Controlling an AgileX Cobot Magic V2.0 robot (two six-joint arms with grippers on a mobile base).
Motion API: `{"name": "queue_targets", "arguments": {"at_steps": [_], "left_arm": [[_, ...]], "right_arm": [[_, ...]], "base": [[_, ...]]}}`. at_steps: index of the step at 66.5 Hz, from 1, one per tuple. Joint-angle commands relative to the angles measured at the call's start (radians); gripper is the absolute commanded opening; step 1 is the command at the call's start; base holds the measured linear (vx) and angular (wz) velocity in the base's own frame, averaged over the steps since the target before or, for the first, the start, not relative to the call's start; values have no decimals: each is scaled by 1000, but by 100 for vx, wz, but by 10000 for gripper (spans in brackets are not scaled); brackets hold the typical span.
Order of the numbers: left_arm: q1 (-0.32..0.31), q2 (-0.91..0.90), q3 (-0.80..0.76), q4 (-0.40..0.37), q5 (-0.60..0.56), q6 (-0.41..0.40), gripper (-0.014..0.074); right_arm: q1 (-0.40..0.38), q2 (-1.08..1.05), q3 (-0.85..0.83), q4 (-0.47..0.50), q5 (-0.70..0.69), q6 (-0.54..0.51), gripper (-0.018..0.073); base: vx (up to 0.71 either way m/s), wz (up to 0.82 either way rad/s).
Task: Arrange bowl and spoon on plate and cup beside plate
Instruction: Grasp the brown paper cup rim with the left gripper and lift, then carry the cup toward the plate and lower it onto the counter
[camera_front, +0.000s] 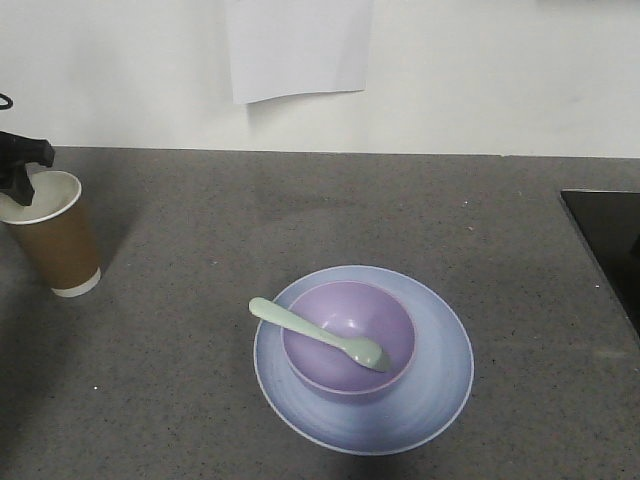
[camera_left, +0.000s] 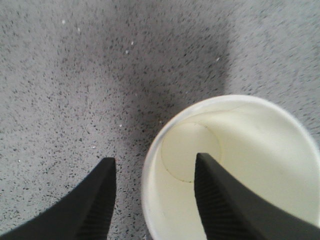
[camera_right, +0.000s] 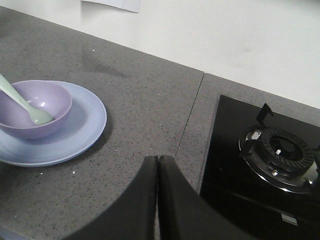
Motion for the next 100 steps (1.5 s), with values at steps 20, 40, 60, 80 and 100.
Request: {"name": "queue_targets", "arguments": {"at_steps": [20,40,60,80,100], "left_arm": [[0,-17,-26,-4,4,17,263],[0,-25,-26,-29,43,73,-9],[0,-164,-26,-331,50,184,-8],[-134,-349,8,-391,50,210,-8],[-279,-390,299,-336,25,230,-8]], "right_arm": [[-5,32,-13,-7,-58,-2,-6],[-5,32,-13,-7,-58,-2,-6],[-5,32,-13,-7,-58,-2,-6],[-5,32,-13,-6,-55,-2,-6],[-5,32,-13,0,-47,1,-6]], "base": [[0,0],[0,0],[0,0],[0,0],[0,0]]}}
